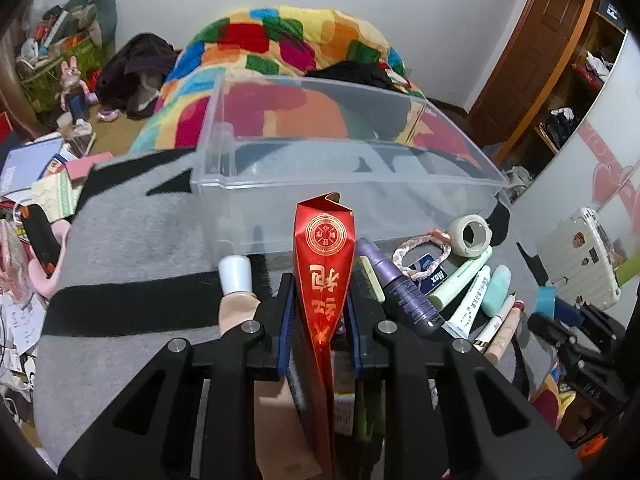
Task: Organize objects
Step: 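Grasp the red gift box with the left tool while the right tool grasps the teal tape roll, then drop the red box into the clear box with the left tool while the right tool drops the teal tape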
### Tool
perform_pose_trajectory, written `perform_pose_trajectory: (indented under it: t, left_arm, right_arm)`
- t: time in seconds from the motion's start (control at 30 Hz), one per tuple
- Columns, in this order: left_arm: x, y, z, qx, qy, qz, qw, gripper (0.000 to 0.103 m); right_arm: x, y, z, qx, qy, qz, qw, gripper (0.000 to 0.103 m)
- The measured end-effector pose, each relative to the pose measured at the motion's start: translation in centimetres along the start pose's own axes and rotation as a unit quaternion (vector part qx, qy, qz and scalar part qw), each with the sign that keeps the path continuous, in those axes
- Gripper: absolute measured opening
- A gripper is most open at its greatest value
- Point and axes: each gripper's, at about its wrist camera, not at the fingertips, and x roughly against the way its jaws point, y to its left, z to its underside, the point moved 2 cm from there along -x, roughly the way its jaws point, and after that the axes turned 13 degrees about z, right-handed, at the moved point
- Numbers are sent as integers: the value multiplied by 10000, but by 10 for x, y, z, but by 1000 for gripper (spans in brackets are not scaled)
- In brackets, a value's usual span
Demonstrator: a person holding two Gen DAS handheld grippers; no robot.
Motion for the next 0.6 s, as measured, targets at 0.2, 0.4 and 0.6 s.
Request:
perform_pose_trajectory:
  t: [0.2, 0.4, 0.6]
  left_arm:
    - [25, -16, -2, -304, -365, -105, 9988, 22]
    - [55, -25, -17, -396, -840, -19, 9957, 22]
    - [75, -30, -40, -483, -1286, -95, 9905, 22]
  right_arm:
    - [5, 2, -27, -91, -250, -101, 9996, 36]
    - [6, 12, -59, -87, -572, -152, 9982, 36]
    - [2, 19, -91, -141, -722, -354, 9967, 36]
